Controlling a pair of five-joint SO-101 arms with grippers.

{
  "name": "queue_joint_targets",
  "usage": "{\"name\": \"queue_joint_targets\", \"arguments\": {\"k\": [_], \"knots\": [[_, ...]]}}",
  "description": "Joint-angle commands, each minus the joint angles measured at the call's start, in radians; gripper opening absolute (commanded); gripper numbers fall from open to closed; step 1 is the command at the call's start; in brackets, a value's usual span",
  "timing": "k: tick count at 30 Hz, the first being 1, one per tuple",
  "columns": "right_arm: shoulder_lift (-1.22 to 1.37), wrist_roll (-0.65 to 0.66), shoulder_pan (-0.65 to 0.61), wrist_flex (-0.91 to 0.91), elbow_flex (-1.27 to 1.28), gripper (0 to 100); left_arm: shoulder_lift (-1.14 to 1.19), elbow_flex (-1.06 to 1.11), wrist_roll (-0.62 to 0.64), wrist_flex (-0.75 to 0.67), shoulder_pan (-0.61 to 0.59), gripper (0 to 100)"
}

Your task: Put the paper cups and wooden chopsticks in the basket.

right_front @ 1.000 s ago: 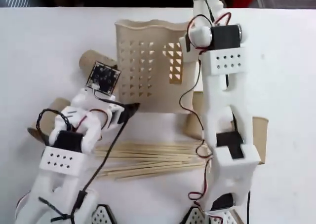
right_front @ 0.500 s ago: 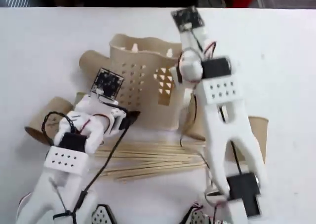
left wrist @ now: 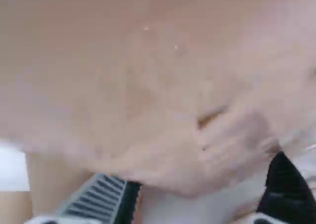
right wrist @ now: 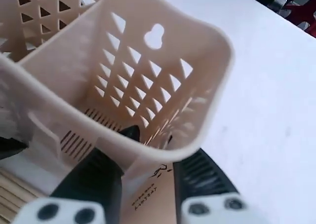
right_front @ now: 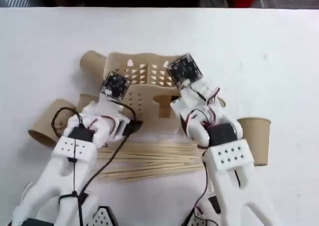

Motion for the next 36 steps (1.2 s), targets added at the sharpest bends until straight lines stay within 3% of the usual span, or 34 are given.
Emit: {"name": "queue_joint_targets", "arguments": {"k": [1,11,21,28,36], "knots": [[-0.007,0.018,-0.033,0.004,0.061,1.9,0.001,-0.064,-0.006,-0.026,-0.018,37],[-0.077,0.02,-0.015,0.068,0.077,27.2,-0.12,-0.023,0.002,0.023,-0.016,37],[-0.495,0.02,-0.022,0.243,0.083,27.6,-0.159,-0.005,0.002,0.021,-0.015,37],[-0.438,0.02,-0.018,0.239,0.078,34.7,-0.159,-0.002,0.003,0.021,-0.015,37],[-0.486,0.011,-0.024,0.338,-0.081,34.8,-0.159,-0.002,0.003,0.018,-0.016,37]]}}
